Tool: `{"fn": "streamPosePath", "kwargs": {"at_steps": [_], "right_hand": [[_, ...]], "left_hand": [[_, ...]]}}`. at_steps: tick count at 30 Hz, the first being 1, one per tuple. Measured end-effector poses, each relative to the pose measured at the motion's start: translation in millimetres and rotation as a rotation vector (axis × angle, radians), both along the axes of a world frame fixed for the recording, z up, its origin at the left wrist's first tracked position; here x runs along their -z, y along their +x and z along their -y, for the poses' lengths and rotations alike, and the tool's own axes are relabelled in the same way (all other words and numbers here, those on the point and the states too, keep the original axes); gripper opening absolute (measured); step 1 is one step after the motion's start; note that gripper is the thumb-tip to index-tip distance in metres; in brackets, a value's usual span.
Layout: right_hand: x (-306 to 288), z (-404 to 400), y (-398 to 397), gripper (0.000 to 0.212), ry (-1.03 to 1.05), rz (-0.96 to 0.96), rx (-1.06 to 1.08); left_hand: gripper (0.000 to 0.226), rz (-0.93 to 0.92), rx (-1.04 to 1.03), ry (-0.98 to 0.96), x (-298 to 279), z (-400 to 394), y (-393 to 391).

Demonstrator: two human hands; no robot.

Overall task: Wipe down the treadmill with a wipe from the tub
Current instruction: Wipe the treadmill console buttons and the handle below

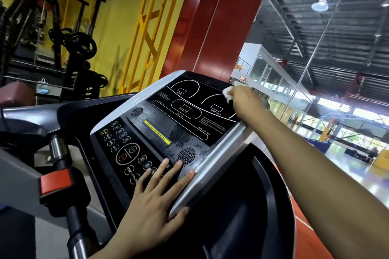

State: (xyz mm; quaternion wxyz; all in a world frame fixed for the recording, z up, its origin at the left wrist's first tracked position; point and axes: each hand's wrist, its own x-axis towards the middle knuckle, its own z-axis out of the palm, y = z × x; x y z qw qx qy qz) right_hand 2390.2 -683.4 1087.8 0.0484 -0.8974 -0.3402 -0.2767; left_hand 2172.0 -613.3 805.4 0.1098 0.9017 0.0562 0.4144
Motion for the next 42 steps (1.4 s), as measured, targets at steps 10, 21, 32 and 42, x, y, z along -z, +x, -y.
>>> {"fn": "streamPosePath", "kwargs": {"at_steps": [10, 21, 32, 42], "right_hand": [[7.6, -72.9, 7.7, 0.03, -0.376, -0.049, -0.224], [68.8, -70.8, -27.1, 0.044, -0.461, -0.105, -0.539], [41.7, 13.2, -22.0, 0.049, -0.237, -0.02, -0.218], [22.6, 41.1, -31.0, 0.04, -0.126, 0.169, 0.0]], "left_hand": [[0.073, 0.02, -0.004, 0.018, -1.0, -2.6, 0.0], [0.072, 0.025, -0.013, 0.034, 0.2, -2.6, 0.5], [0.068, -0.008, 0.012, -0.016, 1.2, -1.0, -2.7], [0.065, -0.038, 0.049, -0.093, -0.8, 0.5, -7.2]]}}
